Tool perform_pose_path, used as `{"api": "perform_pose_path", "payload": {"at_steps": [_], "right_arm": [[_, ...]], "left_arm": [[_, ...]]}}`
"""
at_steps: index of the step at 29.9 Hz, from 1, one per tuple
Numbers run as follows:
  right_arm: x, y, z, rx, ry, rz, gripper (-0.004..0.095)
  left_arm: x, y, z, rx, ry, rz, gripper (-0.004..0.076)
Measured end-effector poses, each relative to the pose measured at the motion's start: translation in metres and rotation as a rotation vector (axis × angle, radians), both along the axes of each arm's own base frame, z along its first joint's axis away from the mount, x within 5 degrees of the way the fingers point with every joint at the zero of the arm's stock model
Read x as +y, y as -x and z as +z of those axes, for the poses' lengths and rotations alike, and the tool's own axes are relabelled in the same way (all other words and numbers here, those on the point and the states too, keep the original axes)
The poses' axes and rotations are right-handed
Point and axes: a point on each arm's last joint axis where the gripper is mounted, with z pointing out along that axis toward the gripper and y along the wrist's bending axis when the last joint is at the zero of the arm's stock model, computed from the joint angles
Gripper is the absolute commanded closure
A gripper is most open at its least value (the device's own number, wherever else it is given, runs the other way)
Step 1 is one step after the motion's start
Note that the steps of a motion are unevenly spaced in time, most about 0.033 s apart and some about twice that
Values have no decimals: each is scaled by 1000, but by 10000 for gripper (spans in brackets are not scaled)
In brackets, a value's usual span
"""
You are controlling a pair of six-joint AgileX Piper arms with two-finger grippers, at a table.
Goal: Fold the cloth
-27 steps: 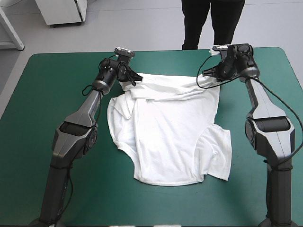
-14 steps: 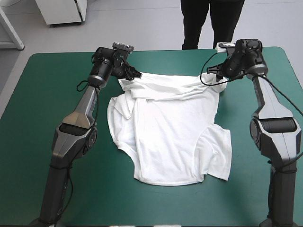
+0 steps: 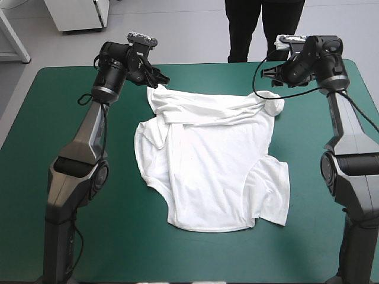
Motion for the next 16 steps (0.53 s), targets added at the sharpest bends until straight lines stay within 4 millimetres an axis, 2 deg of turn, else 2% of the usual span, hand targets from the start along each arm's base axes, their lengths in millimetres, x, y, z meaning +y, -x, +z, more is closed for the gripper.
{"api": "perform_pose_path", "payload": {"at_steps": [4,9,12,16], "right_arm": [[0,3,7,-14,-13,1,465],[4,4,9,-13,-63,15,473],[5,4,9,-12,-75,18,490],[5,4,9,-13,-74,20,490]], "left_arm": [[10,24,-13,124,-66,7,317],[21,53,-38,268,-128,13,317],[21,55,-51,313,-133,23,317],[20,48,-71,353,-126,40,317]]}}
